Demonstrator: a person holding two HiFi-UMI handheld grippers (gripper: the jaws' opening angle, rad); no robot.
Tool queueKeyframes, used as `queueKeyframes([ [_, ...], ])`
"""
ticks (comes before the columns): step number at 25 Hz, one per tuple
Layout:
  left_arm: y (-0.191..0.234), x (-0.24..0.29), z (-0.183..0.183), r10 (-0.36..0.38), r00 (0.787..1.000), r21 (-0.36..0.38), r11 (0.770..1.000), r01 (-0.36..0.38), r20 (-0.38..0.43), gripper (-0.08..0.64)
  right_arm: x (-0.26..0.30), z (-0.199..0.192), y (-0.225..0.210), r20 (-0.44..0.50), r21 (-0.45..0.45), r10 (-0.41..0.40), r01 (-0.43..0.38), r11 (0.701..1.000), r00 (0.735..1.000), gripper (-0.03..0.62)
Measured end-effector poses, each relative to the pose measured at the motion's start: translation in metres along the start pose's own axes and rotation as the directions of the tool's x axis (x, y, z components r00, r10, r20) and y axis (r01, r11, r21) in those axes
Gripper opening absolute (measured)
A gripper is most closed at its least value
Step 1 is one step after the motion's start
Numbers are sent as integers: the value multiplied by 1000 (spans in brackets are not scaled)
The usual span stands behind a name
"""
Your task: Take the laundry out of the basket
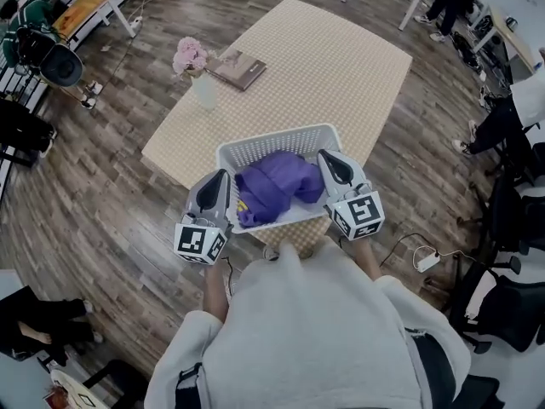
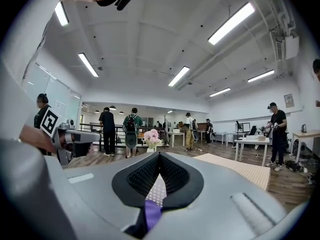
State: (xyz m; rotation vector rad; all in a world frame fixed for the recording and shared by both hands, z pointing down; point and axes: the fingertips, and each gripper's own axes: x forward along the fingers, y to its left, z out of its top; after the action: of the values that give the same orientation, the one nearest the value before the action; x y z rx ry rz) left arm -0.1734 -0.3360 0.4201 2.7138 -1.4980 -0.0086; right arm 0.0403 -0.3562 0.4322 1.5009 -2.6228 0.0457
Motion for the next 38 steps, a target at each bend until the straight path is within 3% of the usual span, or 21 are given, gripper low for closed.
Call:
queueKeyframes([
  [6,10,-1,-2,80,996,4,997,-80,-26,9,19,-1,-13,-15,22,47,-47,999,999,-2],
  [11,28,-5,-15,120,991,-21,992,-122,-62,9,32,-21,-9,-82,55,70,-66,996,994,-3],
  [19,47,-1,-42,134,983,-38,990,-139,-123,9,40,-59,-6,-184,92,84,-68,993,979,-2],
  [25,52,-1,-56,134,981,-57,988,-143,-136,9,42,-70,-8,-205,126,86,-60,990,975,-3],
  [28,52,-6,-59,139,981,-66,987,-148,-135,9,41,-71,-3,-227,76,92,-77,994,970,-3],
  [31,49,-9,-57,138,983,-69,987,-148,-122,9,39,-75,7,-293,-123,84,-125,984,952,-3],
  [32,48,-10,-56,139,983,-70,986,-148,-117,9,37,-79,11,-336,-251,70,-161,954,939,-3],
  [33,47,-11,-55,140,984,-71,986,-149,-112,9,35,-86,15,-390,-406,47,-217,887,920,-3],
  [34,46,-11,-54,141,984,-72,986,-149,-108,9,33,-96,21,-449,-562,12,-292,774,894,-3],
  [35,46,-11,-53,142,984,-74,986,-150,-103,9,30,-109,25,-502,-678,-27,-374,632,864,-3],
  [36,45,-11,-53,142,985,-77,986,-150,-99,9,28,-121,30,-547,-733,-53,-447,513,835,-2],
  [37,44,-12,-53,142,985,-79,986,-150,-96,9,26,-132,34,-584,-735,-54,-500,457,810,-3],
  [38,43,-12,-52,142,985,-80,986,-150,-93,9,25,-139,38,-615,-710,-35,-534,459,787,-2],
])
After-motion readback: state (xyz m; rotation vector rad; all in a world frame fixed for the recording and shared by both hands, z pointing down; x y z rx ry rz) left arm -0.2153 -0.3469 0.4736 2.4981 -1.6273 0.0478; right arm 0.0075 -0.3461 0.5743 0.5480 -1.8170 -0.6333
